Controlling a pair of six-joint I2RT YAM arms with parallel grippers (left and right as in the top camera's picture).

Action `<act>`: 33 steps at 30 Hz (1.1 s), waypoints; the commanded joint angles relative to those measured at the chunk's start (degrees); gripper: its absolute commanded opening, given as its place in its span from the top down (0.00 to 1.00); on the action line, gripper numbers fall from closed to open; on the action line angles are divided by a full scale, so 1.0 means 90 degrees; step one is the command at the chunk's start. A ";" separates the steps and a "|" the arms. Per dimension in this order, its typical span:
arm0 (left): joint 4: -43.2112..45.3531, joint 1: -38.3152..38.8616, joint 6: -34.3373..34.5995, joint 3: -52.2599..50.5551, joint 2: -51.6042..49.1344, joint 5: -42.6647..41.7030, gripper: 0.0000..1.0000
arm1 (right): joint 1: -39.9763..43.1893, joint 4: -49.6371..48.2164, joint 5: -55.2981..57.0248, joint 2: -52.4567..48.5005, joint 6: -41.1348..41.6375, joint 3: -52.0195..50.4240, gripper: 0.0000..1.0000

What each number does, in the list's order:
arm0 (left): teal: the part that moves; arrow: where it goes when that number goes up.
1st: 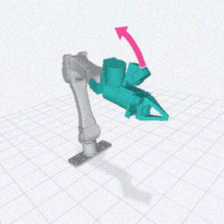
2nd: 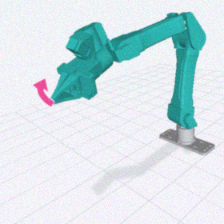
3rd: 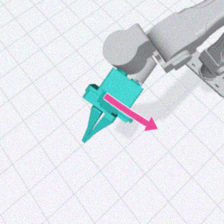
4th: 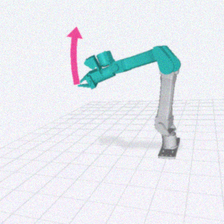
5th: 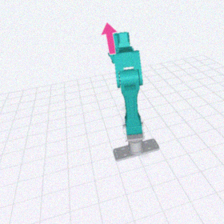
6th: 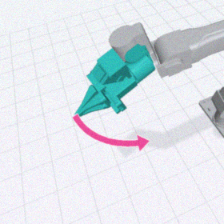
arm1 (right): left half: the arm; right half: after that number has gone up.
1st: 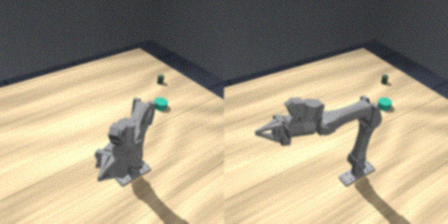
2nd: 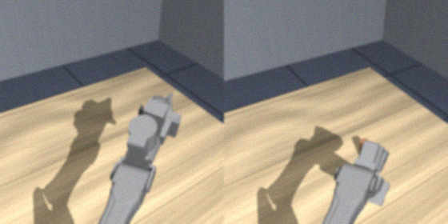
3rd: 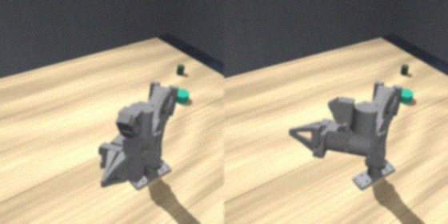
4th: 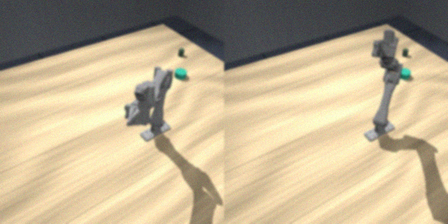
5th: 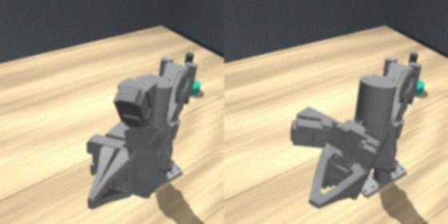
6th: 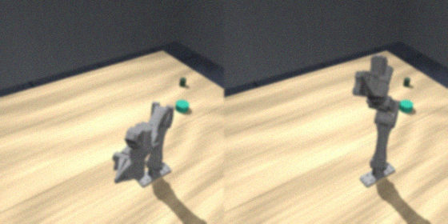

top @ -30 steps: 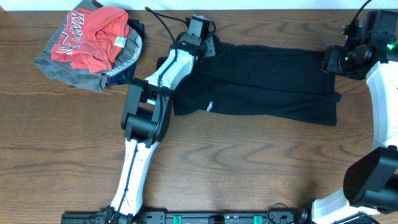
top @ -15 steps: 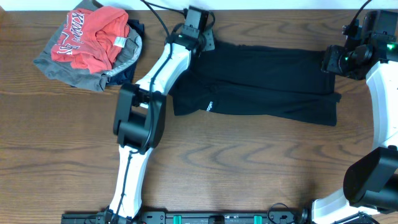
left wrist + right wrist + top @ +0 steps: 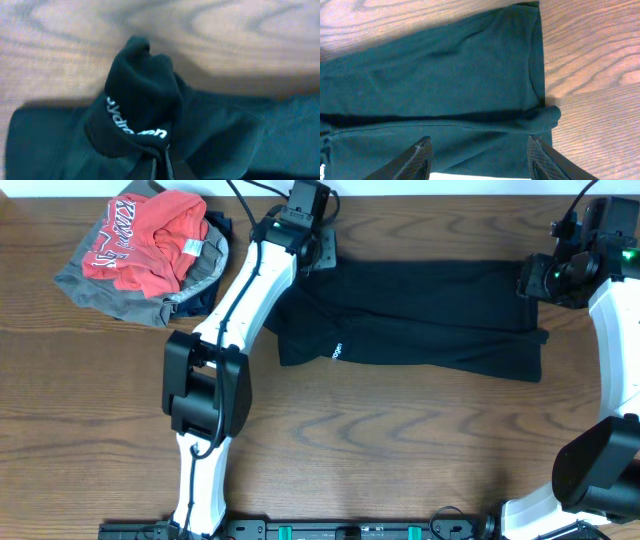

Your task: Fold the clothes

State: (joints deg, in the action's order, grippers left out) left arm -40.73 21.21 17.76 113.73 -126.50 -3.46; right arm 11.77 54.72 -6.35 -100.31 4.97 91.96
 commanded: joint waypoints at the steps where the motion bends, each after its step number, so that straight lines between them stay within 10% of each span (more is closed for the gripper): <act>1: -0.0393 0.0007 -0.0192 0.0104 0.0413 0.0075 0.94 | -0.0056 0.0041 0.0061 0.0070 0.0039 0.0083 0.41; 13: -0.2118 0.0010 -0.0211 0.0097 0.0423 0.0080 0.94 | -0.0061 -0.0160 0.0058 -0.0170 0.0083 0.0002 0.43; 33: -0.2210 0.0015 -0.0209 0.0097 0.0423 0.0080 0.94 | -0.0061 -0.4065 0.0253 -0.3157 0.0182 0.0117 0.41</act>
State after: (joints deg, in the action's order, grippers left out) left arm -60.23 21.21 16.47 113.78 -123.96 -3.44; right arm 11.77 19.64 -5.52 -127.37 6.02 91.98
